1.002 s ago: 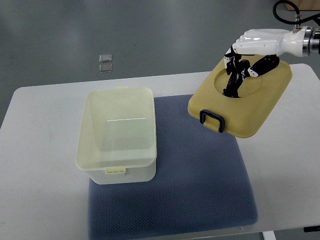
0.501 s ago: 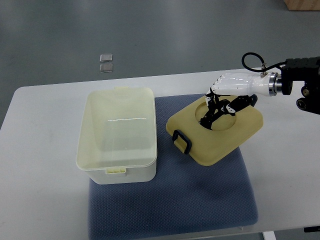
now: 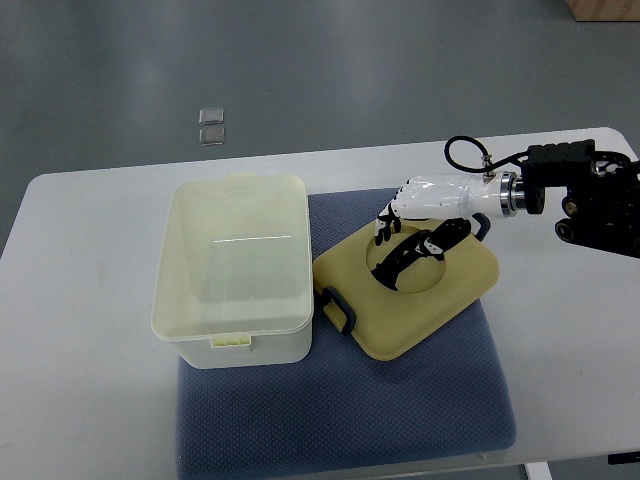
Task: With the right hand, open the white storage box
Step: 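Open the right hand and raise it away from the lid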
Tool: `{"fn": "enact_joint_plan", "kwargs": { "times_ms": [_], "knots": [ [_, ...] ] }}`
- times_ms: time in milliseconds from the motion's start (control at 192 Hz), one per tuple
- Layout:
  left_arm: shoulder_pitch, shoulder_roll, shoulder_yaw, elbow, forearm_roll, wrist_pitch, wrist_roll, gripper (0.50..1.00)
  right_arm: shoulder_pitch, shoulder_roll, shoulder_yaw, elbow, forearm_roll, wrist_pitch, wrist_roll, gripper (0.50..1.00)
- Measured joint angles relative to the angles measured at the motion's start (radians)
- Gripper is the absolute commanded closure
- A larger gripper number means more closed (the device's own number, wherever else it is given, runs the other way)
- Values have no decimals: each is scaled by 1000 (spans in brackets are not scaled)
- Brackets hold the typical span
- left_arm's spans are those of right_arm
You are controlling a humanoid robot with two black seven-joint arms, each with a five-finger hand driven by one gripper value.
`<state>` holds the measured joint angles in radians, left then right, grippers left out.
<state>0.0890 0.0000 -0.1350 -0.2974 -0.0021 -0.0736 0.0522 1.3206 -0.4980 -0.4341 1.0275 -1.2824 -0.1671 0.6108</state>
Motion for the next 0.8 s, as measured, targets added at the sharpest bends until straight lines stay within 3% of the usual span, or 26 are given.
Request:
{"fn": "enact_joint_plan", "kwargs": {
  "times_ms": [42, 151, 381, 637, 710, 798],
  "knots": [
    [0, 0, 0, 0, 0, 0, 0, 500, -1, -1, 0, 0, 0, 3, 0, 603],
    [0, 0, 0, 0, 0, 0, 0, 500, -1, -12, -3, 2, 1, 14, 0, 603],
    [0, 0, 1, 0, 1, 0, 0, 500, 23, -62, -5, 51, 4, 133, 0, 603],
    [0, 0, 0, 0, 1, 0, 0, 500, 206, -258, 129, 204, 87, 431, 0, 603],
    [0, 0, 0, 0, 0, 0, 0, 500, 207, -291, 280, 198, 235, 510, -2, 603],
    [0, 0, 0, -1, 0, 0, 0, 500, 152, -294, 455, 157, 489, 540, -50, 603]
  ]
}}
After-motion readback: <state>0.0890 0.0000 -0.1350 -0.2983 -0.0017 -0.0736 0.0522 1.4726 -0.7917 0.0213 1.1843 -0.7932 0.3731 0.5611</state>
